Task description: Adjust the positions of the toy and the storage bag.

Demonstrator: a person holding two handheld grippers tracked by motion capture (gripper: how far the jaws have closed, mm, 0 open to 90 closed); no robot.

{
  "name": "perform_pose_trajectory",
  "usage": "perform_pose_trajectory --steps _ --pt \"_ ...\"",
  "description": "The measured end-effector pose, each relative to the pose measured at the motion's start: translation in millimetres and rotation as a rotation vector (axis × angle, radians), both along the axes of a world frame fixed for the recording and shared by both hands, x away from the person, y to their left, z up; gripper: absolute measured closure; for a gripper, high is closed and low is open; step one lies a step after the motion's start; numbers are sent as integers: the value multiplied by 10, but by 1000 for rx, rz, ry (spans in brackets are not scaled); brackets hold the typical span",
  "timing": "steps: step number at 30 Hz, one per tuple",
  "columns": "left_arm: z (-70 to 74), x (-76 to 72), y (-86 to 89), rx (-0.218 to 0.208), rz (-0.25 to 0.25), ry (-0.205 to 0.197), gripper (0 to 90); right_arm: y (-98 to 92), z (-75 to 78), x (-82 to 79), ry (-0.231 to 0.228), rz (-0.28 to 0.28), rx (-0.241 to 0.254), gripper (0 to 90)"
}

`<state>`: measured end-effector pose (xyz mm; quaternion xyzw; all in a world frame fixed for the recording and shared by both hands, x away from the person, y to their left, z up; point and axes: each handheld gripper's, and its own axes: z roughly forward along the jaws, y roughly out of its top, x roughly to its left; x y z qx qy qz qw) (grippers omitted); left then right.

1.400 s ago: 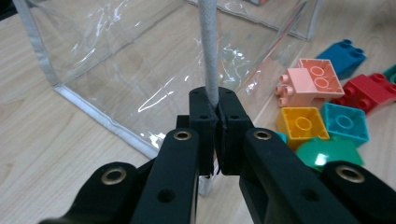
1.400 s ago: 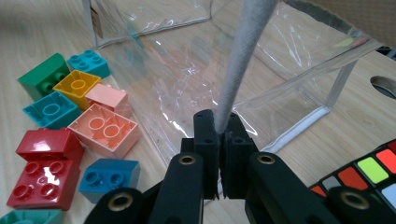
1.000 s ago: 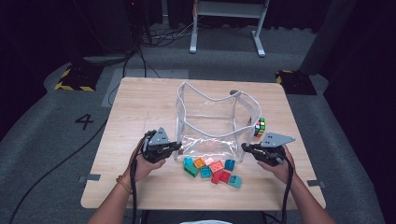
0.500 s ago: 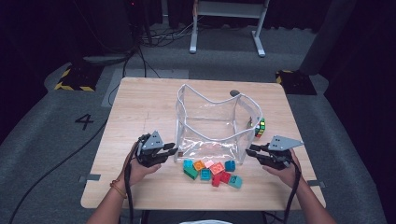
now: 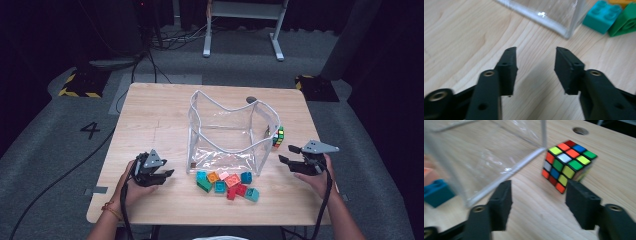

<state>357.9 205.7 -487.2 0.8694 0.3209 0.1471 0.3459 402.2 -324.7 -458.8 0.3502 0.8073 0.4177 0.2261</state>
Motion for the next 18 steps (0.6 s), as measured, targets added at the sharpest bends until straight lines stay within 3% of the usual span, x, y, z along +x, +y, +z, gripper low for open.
perform_pose_trajectory --steps 3,8,11,13,18 --pt "-49 12 14 -2 20 16 364 31 -35 104 17 -71 -41 227" --pt "-106 29 22 -12 58 49 202 68 -64 248 38 -116 -27 173" --pt "-127 35 32 -10 69 49 195 130 -68 325 37 -126 -25 166" --pt "-135 36 43 -15 74 46 186 205 -83 365 4 -144 -45 169" --pt "-145 37 48 -26 80 51 175 321 -110 517 34 -156 -25 169"
